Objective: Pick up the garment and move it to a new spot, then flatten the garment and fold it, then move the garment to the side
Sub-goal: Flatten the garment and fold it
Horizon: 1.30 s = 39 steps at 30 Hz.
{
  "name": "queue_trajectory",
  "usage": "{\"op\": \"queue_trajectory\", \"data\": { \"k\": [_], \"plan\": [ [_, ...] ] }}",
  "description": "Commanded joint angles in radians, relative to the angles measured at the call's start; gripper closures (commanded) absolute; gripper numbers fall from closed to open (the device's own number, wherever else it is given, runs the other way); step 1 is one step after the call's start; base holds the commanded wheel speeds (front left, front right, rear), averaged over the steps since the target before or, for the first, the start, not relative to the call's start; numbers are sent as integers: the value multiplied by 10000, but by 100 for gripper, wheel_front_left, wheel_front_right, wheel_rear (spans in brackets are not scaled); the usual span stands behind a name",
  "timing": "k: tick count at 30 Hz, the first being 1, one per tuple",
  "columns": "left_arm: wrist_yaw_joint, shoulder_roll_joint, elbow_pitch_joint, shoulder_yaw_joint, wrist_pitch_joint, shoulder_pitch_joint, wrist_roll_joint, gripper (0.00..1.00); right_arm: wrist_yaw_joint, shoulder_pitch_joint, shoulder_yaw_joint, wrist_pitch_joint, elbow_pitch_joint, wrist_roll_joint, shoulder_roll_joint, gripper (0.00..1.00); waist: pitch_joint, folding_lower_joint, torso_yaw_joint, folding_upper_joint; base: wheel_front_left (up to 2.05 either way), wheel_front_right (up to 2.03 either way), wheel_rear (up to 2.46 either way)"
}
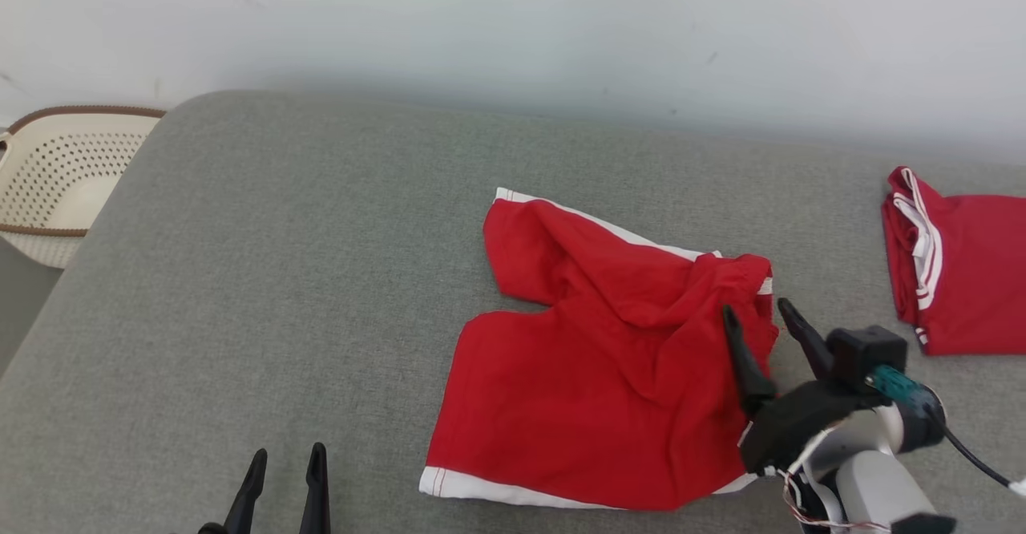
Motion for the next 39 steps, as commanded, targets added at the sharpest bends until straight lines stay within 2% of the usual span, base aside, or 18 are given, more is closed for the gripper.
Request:
{"op": "queue_trajectory", "data": {
  "k": [1, 11, 17, 22, 39],
  "plan": [
    [-8, 10, -17, 57, -45, 155, 46, 0, -7, 276, -26, -130, -206, 156, -128, 0, -106, 0, -163, 0, 0, 0, 0],
    [-64, 8, -145, 203, -46, 272, 140, 0, -7, 1663, -439, -429, -1754, 687, -507, 0, -201, 0, -743, 0, 0, 0, 0],
    [-63, 8, -233, 287, -45, 364, 158, 0, -7, 2688, -1195, -451, -2614, 717, -444, 0, -211, 0, -1028, 0, 0, 0, 0],
    [-87, 8, -256, 364, -45, 306, 176, 0, -7, 3207, -1398, -354, -3072, 826, -436, 0, -121, 0, -1138, 0, 0, 0, 0],
    [-149, 8, -519, 659, -45, 423, 246, 0, -7, 3231, -1227, -1043, -2768, 919, -94, 0, -199, 0, -1265, 0, 0, 0, 0]
  ]
}}
